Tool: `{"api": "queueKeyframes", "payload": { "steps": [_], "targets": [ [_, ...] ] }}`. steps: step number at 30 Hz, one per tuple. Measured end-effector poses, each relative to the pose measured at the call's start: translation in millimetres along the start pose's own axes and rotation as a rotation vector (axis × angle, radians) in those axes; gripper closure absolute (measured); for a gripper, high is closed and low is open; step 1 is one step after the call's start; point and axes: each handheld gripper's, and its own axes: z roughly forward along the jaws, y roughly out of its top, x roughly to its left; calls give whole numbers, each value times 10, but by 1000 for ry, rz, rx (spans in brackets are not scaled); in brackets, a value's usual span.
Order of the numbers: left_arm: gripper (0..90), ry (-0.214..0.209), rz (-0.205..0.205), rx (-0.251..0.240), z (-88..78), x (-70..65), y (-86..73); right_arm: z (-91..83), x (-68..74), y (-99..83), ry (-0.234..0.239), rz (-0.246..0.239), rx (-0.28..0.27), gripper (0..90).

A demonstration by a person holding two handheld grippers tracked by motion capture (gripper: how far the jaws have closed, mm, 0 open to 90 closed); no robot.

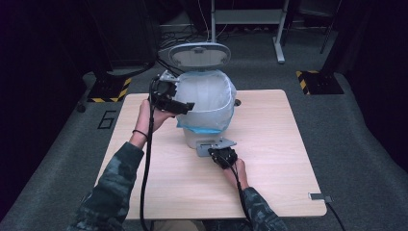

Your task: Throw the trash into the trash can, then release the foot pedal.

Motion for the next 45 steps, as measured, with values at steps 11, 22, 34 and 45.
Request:
{"api": "queueKeyframes", "payload": {
  "steps": [11,22,34,45],
  "targets": [
    [134,45,-38,-1,-128,124,-477,-8,-44,16,29,24,15,710],
    [107,91,-87,-22,-277,102,-1095,-816,-208,1,62,110,18,160],
    [102,111,-195,15,-249,233,-1688,-1325,-579,-208,-33,185,-18,137],
    [95,183,-268,11,-141,280,-2236,-1575,-824,-408,-128,227,-19,125]
  ]
}}
